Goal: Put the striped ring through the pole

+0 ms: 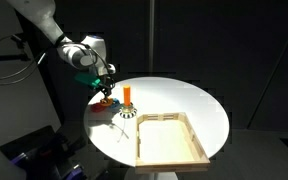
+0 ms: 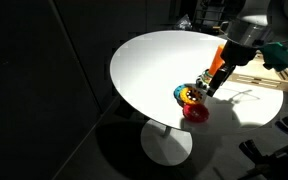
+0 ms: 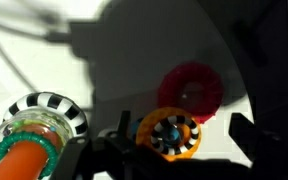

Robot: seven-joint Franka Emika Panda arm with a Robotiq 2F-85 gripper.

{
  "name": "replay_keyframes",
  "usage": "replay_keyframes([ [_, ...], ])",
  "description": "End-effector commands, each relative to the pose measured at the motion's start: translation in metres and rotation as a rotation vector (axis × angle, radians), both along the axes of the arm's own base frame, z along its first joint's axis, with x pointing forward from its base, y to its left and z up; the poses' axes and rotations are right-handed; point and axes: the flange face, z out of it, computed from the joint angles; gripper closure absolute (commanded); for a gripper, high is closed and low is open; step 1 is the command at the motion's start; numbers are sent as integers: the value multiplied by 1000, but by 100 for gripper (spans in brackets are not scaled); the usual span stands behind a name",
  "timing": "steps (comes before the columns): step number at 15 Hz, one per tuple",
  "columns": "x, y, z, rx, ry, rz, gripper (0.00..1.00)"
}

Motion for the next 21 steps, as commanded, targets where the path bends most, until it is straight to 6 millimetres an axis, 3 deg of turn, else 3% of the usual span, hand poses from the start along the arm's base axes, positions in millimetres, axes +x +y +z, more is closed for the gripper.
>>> replay_keyframes([
  [1, 5, 2, 1, -3, -12, 3, 0],
  [7, 15, 14, -2, 2, -32, 27, 0],
  [21, 29, 40, -33, -38, -72, 152, 0],
])
